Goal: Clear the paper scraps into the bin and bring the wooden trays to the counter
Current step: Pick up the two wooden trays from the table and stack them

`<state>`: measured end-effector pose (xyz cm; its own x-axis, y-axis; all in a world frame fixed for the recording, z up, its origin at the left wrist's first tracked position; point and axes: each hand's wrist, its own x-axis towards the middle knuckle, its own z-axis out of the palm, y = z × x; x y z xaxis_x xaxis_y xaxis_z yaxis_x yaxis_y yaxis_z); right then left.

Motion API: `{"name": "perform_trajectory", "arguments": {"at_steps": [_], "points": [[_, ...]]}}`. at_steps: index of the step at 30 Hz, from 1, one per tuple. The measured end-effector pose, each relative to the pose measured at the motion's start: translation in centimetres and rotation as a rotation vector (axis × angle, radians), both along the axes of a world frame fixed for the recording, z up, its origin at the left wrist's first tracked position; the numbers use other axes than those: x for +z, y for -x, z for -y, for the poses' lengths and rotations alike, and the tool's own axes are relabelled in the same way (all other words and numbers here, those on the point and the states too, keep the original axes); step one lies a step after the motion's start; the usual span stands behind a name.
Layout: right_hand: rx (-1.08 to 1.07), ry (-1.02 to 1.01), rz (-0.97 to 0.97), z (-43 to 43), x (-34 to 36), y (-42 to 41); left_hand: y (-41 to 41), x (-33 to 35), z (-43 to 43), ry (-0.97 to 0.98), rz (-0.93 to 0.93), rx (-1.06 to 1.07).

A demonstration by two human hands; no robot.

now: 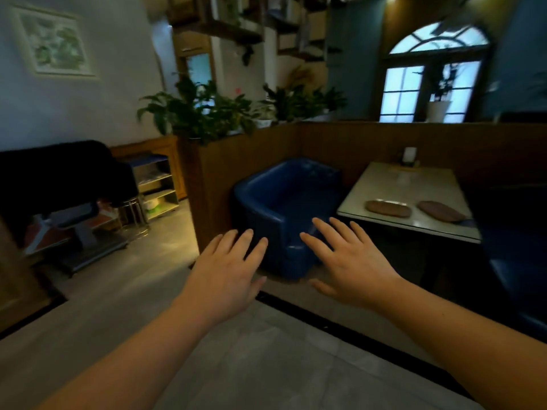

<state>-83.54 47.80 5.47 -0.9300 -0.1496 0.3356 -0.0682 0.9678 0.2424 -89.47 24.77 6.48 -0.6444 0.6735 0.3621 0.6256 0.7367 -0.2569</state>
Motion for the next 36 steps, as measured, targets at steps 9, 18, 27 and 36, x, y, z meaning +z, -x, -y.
{"name": "perform_trajectory", "arguments": {"at_steps": [9,18,27,36], "points": [[-0.277,0.018,0.045,-23.7,-1.2,-6.1,0.2,-1.0,-23.9,0.020,-0.019,-0.241],[-0.449,0.083,0.066,-36.6,-4.5,-5.7,3.8,-3.8,-39.3,0.024,0.020,-0.378],[-0.594,0.098,0.097,-48.7,-6.7,2.9,16.3,-6.2,-52.4,0.002,0.096,-0.440],[-0.701,0.208,0.146,-58.7,-8.9,12.8,27.6,-8.2,-64.0,0.023,0.172,-0.489]]}}
